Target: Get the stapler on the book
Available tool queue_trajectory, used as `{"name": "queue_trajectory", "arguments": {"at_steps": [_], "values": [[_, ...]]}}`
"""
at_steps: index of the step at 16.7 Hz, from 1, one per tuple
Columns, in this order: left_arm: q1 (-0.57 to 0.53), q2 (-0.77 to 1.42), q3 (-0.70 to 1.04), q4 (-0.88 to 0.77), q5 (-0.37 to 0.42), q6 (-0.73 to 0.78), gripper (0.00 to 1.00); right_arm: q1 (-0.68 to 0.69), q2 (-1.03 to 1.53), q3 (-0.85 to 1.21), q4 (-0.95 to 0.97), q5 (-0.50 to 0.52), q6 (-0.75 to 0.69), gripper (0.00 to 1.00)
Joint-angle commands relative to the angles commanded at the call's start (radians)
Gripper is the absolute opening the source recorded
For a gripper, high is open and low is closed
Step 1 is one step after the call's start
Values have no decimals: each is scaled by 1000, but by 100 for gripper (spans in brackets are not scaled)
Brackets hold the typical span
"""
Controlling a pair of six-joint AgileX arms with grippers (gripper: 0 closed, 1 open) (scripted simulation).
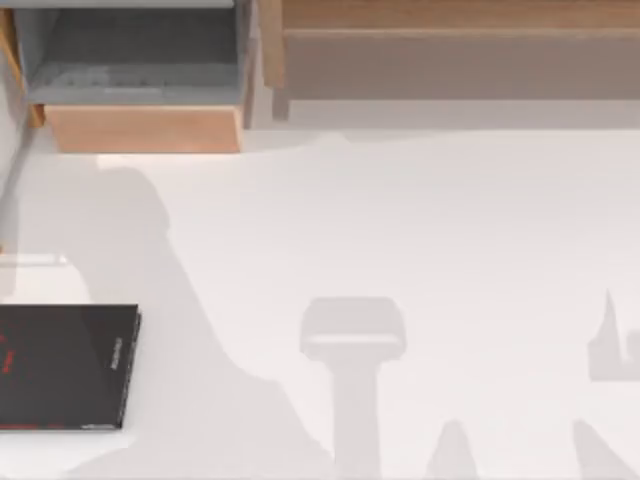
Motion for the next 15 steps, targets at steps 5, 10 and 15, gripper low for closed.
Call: {"name": "queue_trajectory", "arguments": {"at_steps": [5,10,15], "values": [[-15,46,-13,61,-4,-14,100,0,0,0,0,0,0,100],[-15,46,-13,61,-4,-14,77,0,0,0,0,0,0,100],[-15,46,-13,61,-4,-14,40,0,0,0,0,0,0,100]]}}
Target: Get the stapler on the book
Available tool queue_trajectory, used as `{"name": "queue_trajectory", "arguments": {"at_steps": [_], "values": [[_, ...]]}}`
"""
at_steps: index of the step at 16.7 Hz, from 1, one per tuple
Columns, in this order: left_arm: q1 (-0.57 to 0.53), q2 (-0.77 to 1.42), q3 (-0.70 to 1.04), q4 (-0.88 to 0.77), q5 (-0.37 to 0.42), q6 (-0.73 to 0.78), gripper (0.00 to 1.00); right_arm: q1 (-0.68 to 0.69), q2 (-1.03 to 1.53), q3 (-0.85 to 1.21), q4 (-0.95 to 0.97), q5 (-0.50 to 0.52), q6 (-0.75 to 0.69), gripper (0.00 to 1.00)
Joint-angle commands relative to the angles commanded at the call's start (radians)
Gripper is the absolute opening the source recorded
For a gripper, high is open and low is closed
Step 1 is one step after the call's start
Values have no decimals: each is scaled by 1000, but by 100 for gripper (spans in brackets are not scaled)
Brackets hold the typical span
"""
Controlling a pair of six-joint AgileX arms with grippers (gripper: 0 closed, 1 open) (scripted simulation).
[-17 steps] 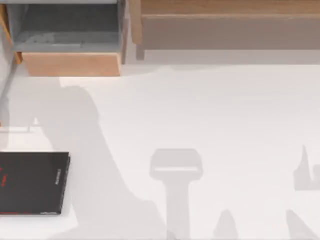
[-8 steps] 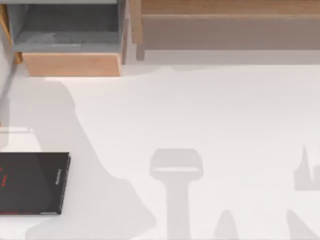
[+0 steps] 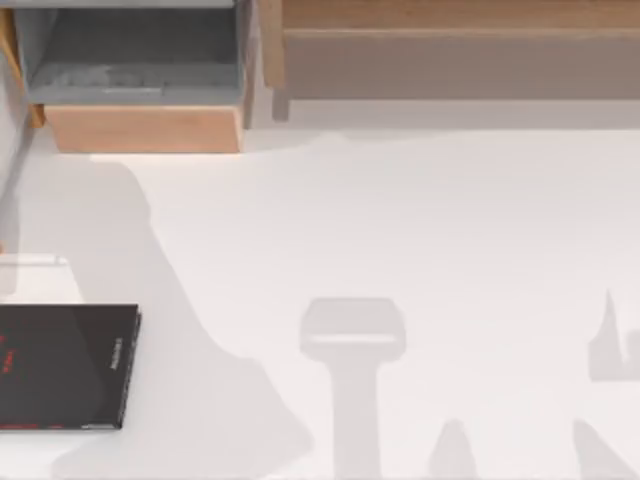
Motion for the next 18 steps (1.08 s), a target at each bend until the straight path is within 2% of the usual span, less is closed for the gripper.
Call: {"name": "queue_trajectory", "arguments": {"at_steps": [5,18], "values": [[0,0,0,0,0,0,2,0,0,0,0,0,0,100],[10,-50,-10,-4,2,-9,0,0,0,0,0,0,0,100]]}}
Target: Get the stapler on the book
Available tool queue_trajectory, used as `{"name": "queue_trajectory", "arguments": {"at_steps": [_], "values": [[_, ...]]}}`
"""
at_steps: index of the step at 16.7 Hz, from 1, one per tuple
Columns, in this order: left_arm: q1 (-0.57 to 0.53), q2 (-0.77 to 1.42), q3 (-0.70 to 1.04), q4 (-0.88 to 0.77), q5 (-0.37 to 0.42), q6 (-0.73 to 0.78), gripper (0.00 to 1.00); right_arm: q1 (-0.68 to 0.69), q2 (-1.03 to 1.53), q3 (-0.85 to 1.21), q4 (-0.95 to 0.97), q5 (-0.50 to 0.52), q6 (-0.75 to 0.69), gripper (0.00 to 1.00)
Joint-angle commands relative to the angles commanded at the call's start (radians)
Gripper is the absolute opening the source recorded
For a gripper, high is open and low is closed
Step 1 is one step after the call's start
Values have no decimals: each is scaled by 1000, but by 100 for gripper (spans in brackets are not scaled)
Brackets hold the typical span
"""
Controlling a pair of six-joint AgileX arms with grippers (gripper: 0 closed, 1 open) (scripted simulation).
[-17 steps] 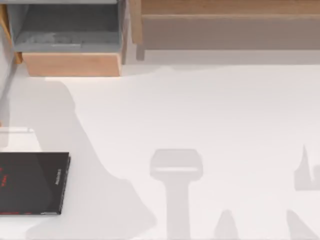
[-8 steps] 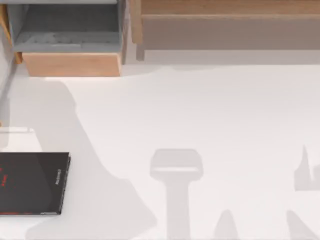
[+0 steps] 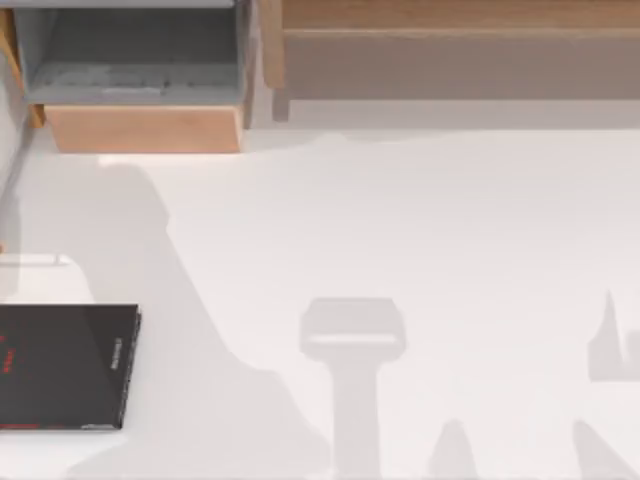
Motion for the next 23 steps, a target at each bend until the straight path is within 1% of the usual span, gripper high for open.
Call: {"name": "queue_trajectory", "arguments": {"at_steps": [5,9,16,23], "values": [[-10,-196,-113,26,-5,-22,0,0,0,0,0,0,0,100],[-59,-410,-274,74,-18,-37,0,0,0,0,0,0,0,100],[-189,-763,-665,181,-38,-62,0,0,0,0,0,0,0,100],[-314,-988,-1099,281,-37,-88,0,0,0,0,0,0,0,100]]}}
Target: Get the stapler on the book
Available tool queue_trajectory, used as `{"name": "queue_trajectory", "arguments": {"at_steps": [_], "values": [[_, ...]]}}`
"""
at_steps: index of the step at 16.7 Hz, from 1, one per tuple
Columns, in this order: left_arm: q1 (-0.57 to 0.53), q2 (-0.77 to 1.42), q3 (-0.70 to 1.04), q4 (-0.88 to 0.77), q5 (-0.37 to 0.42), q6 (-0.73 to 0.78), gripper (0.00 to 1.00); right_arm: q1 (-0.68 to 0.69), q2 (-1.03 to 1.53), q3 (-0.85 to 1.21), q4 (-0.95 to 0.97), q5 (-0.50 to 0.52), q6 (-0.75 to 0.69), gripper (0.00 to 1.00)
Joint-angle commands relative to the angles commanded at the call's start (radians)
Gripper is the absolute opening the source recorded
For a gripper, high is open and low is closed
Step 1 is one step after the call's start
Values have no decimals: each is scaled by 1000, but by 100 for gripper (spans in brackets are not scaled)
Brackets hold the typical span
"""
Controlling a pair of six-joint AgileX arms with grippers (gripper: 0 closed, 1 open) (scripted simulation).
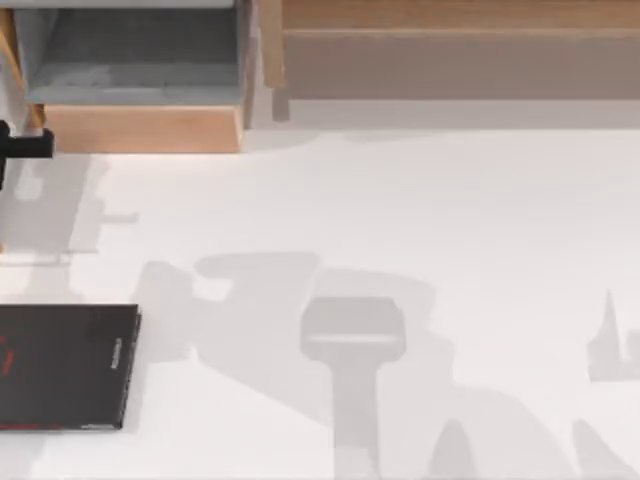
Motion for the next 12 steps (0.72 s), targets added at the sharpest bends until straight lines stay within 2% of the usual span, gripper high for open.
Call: {"name": "queue_trajectory", "arguments": {"at_steps": [6,12], "values": [[-47,-81,-283,57,0,-24,0,0,0,0,0,0,0,100],[-54,-88,-361,71,-1,-33,0,0,0,0,0,0,0,100]]}}
